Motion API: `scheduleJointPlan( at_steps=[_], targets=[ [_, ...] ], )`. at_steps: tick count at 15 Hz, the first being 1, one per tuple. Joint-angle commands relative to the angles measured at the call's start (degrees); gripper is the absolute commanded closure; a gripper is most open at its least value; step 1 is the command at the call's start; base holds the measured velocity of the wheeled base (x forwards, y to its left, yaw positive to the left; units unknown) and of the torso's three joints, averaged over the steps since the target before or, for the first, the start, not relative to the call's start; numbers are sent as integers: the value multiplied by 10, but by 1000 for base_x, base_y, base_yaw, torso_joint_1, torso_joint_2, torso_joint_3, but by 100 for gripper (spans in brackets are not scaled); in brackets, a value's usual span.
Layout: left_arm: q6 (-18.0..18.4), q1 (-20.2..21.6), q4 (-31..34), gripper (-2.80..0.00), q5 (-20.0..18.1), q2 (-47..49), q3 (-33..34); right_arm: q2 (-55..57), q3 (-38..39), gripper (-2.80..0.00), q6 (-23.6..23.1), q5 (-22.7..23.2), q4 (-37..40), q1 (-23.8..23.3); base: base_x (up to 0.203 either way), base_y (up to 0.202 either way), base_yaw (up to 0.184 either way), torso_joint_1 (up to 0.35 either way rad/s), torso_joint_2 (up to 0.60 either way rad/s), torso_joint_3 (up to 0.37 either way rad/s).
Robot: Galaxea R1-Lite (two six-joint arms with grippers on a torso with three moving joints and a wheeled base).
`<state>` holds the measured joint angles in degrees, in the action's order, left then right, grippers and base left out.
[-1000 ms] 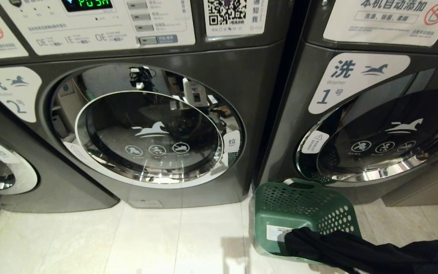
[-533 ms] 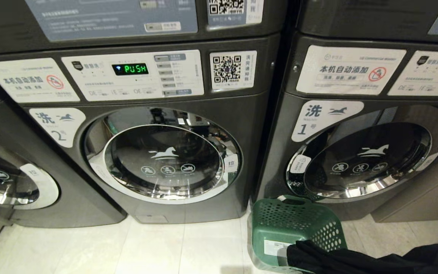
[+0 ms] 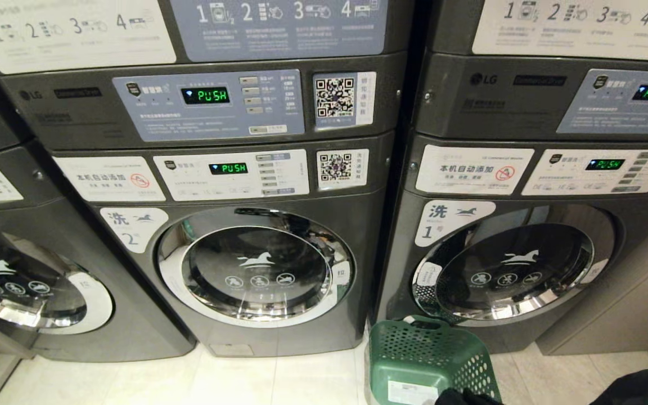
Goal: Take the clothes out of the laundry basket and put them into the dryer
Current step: Put the clothes in the dryer
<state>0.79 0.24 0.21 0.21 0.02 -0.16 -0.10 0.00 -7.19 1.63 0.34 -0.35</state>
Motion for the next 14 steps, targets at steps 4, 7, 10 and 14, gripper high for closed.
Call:
scheduleJointPlan(
  at_steps=[4,7,10,14],
  targets=[
    [0,0,0,0,1,0,1,1,0,0,0,0,0,0,0,0,0,254,-585,-308],
    [-1,0,0,0,1,0,1,1,0,0,0,0,0,0,0,0,0,261,-570,-326],
    [-1,0,0,0,1,0,1,1,0,0,0,0,1,0,0,0,0,182,-392,-216],
    [-1,0,0,0,1,0,1,1,0,0,0,0,1,0,0,0,0,157,-347,-191]
  ],
)
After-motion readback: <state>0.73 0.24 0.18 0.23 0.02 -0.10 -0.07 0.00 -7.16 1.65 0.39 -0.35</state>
